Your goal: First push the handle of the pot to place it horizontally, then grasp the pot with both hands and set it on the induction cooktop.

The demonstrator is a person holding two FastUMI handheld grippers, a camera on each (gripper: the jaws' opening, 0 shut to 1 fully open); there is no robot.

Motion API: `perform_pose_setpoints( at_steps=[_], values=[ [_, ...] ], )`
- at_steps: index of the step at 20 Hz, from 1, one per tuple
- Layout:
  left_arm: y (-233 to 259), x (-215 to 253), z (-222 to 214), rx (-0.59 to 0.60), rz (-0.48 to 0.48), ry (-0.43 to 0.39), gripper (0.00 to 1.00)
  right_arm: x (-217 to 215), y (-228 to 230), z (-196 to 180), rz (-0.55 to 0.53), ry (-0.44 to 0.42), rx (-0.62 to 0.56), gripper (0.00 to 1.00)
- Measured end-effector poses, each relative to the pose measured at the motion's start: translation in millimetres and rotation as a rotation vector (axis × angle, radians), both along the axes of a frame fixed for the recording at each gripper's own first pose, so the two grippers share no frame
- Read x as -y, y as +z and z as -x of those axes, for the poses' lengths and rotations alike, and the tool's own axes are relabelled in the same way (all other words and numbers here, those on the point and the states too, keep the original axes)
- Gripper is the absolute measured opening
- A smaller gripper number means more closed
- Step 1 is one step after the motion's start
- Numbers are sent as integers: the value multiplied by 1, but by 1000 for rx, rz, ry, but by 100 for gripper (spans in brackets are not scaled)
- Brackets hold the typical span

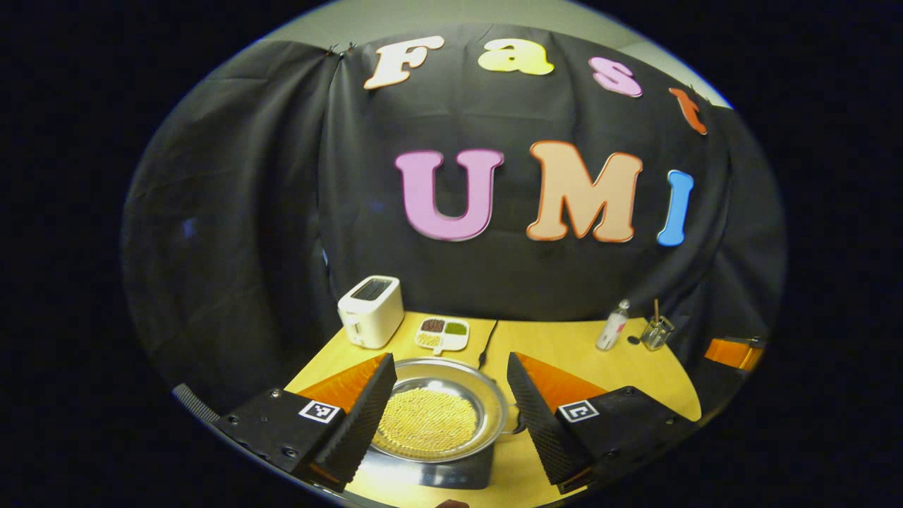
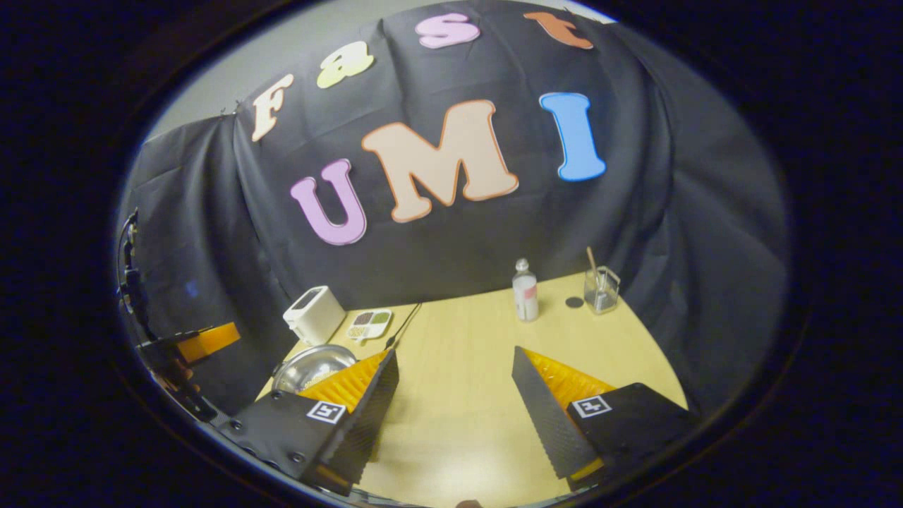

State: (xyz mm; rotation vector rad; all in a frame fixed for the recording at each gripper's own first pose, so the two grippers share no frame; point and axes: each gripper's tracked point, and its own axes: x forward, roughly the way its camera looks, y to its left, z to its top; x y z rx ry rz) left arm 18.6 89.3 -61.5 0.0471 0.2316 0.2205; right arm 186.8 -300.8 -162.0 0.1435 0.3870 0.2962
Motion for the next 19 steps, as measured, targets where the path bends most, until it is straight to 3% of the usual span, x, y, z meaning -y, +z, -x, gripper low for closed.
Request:
perform_pose_setpoints(
  at_steps=[5,9,14,19],
  values=[
    [48,81,5,175,-13,-17,96,41,78,14,-10,26,143,92],
    [72,129,16,241,-33,-53,96,79,111,26,64,0,235,92],
    [81,150,32,279,-95,-61,93,100,126,48,104,-36,288,92],
    [75,149,45,291,-80,-54,93,106,122,65,112,-60,298,92]
  ],
)
